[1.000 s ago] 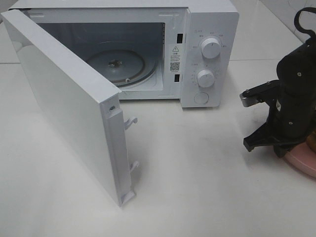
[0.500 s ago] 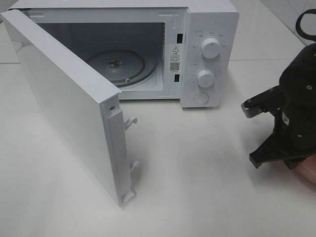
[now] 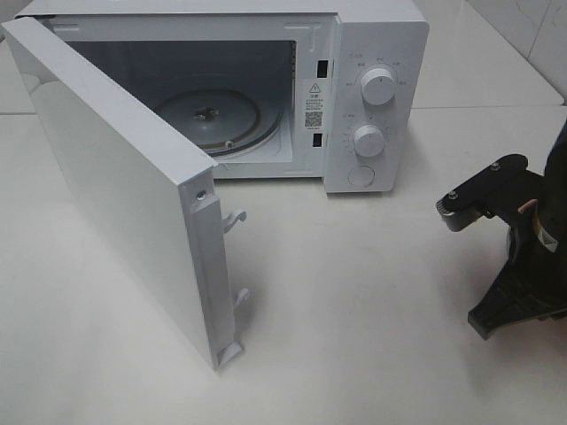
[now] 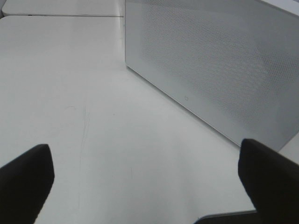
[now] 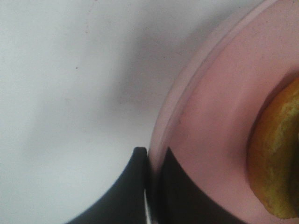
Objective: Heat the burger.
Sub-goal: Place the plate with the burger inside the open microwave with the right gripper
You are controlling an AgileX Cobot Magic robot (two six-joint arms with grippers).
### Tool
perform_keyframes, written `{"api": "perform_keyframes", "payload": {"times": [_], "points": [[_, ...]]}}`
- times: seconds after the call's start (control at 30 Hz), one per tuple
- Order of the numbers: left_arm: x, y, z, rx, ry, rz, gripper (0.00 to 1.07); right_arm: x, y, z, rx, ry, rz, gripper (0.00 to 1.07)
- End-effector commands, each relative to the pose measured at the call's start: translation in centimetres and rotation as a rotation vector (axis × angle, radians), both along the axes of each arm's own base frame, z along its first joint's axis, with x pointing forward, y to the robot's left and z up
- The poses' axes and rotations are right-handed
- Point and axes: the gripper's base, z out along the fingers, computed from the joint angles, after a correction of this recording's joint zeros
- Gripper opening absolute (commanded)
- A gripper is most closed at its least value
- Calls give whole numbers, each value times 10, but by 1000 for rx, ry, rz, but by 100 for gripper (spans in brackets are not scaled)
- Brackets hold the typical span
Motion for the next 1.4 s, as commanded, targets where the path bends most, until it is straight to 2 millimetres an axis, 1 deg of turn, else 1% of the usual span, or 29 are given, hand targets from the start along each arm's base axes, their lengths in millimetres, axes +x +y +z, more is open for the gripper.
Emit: {"api": "perform_keyframes", "payload": {"times": [0.03,0.07,0.1,0.17,0.2,0.27,0.3,0.33,0.37,0.53,0.63,0.7,1.0,1.23,1.4], "points": [[1,0,0,-10,-11,0,100,-8,-1,8,-52,-11,58,0],[1,0,0,-10,-11,0,100,-14,2,12,-53,-18,82,0],[1,0,0,-10,-11,0,100,-14,2,12,-53,-18,82,0],[1,0,0,-10,-11,0,100,-23,4,15,-67,-15,116,0],[1,0,0,-10,-11,0,100,-23,4,15,-67,-15,116,0],[1,0,0,-10,-11,0,100,-32,7,17,-63,-24,158,0],[1,0,0,-10,-11,0,100,-32,7,17,-63,-24,158,0],[1,0,0,-10,-11,0,100,-38,9,18,-58,-32,187,0],[1,0,0,-10,-11,0,100,-38,9,18,-58,-32,187,0],[1,0,0,-10,-11,0,100,-54,12,25,-61,-68,276,0],[1,0,0,-10,-11,0,100,-56,12,26,-65,-72,290,0],[1,0,0,-10,-11,0,100,-63,13,32,-80,-76,343,0],[1,0,0,-10,-11,0,100,-69,15,36,-122,-66,447,0],[1,0,0,-10,-11,0,100,-66,18,37,-140,-64,557,0],[1,0,0,-10,-11,0,100,-62,17,39,-196,-80,638,0]]}}
